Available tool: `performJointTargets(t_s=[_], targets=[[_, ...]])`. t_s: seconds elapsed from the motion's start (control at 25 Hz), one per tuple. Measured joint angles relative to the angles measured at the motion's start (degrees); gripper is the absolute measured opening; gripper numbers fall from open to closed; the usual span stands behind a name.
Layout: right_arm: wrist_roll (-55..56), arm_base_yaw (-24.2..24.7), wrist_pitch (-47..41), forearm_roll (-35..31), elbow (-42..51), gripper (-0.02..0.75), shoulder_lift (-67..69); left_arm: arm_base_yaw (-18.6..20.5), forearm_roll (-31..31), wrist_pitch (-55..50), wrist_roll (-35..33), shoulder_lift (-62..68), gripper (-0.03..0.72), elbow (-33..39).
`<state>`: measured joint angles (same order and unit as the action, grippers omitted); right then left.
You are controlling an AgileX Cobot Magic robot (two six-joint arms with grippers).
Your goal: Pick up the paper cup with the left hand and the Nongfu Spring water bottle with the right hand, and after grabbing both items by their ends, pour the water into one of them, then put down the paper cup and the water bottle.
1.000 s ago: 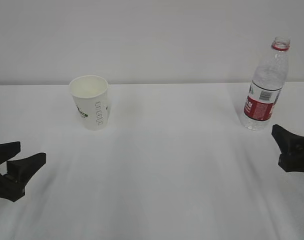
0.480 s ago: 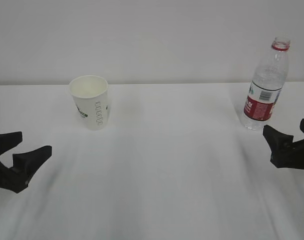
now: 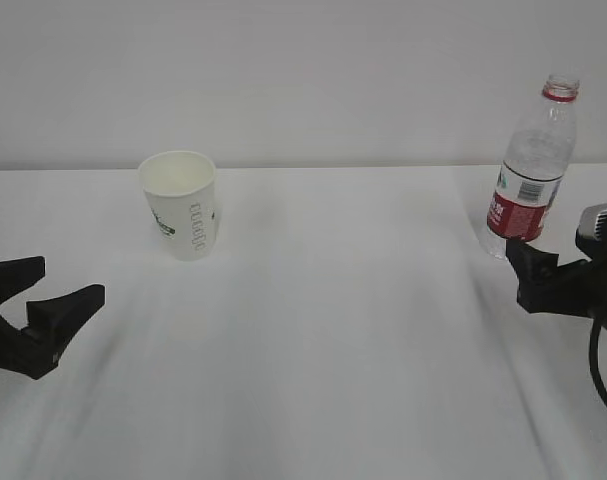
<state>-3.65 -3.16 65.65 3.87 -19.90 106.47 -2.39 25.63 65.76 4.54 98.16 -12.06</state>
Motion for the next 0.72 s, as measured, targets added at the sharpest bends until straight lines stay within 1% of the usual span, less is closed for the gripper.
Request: performJointTargets(t_s=[0.08, 0.36, 0.72], targets=[[0.0, 0.0, 0.0, 0.0, -1.28, 0.655, 1.32, 0.0, 0.0, 0.0, 0.0, 0.0, 0.629, 0.0], [0.0, 0.0, 0.0, -3.27, -5.47, 0.655, 5.08, 0.0, 0.0, 0.0, 0.0, 0.0, 0.615, 0.0], [0.0, 0.0, 0.0, -3.87, -11.18, 0.655, 9.76, 0.0, 0.0, 0.0, 0.0, 0.0, 0.6, 0.0]])
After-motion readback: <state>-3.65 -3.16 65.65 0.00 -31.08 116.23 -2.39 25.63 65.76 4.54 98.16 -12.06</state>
